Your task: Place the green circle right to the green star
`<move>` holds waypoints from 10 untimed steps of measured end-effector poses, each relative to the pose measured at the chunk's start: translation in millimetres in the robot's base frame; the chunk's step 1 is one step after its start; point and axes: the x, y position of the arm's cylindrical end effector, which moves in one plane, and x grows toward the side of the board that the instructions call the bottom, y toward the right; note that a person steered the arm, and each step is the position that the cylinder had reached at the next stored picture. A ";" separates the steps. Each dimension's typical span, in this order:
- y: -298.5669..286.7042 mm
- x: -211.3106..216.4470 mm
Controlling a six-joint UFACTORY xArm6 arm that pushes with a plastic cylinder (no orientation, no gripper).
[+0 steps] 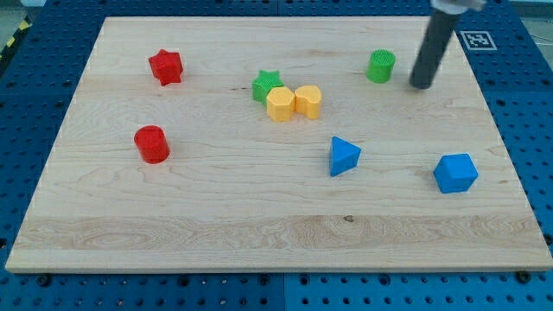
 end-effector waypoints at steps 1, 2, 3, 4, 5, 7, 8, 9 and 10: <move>10.6 -30.4; -47.6 -19.4; -115.0 21.1; -126.8 30.4; -65.3 -6.2; -64.1 -48.2; -128.6 -30.1; -189.8 -13.1; -207.4 -12.9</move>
